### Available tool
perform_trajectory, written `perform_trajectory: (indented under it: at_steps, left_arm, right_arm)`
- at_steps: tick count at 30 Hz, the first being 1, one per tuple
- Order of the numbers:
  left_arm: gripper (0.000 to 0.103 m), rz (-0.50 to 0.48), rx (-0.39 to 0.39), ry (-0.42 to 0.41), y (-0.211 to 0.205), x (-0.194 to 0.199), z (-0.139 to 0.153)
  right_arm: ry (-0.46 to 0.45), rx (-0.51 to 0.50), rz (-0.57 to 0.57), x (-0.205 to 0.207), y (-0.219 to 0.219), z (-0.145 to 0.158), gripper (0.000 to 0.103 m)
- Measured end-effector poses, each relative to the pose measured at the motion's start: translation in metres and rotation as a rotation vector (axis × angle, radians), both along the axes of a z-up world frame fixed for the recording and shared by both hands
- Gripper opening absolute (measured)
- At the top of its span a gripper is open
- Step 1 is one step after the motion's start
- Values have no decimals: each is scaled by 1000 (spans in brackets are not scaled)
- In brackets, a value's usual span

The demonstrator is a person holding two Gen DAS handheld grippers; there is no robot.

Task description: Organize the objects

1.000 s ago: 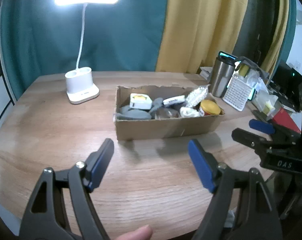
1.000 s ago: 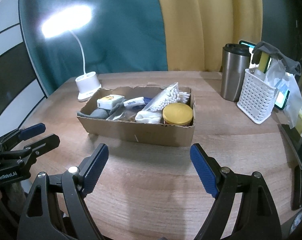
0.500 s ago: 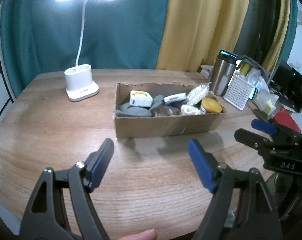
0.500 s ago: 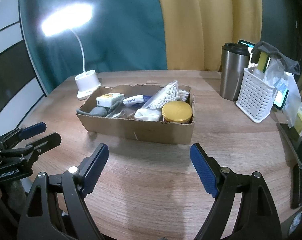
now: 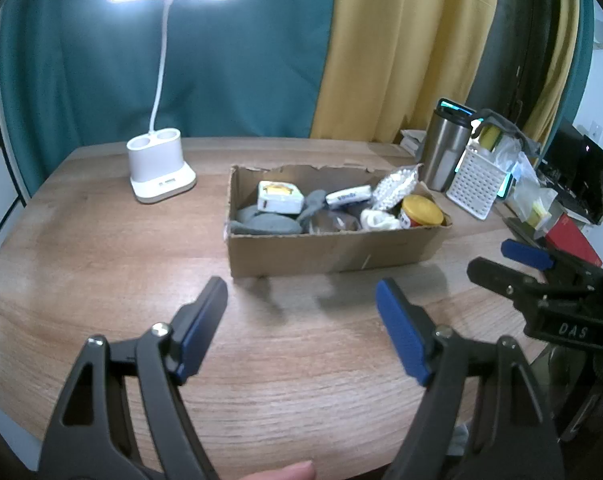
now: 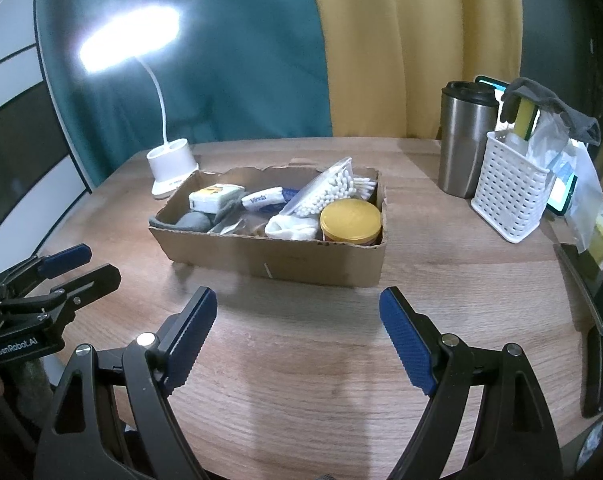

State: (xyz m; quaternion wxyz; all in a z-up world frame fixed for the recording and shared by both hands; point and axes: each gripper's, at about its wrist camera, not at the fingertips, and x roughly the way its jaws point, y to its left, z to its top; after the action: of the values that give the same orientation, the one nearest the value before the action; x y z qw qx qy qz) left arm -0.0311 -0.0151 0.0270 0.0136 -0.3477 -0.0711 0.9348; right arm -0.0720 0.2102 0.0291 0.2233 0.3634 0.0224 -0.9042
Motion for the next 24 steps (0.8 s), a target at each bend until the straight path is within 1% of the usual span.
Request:
perform_trajectory:
  at_steps: [24]
  left_arm:
    - [78, -9, -5, -2, -1, -3, -3]
  right_arm:
    - [-9, 3, 4, -2, -1, -4, 86]
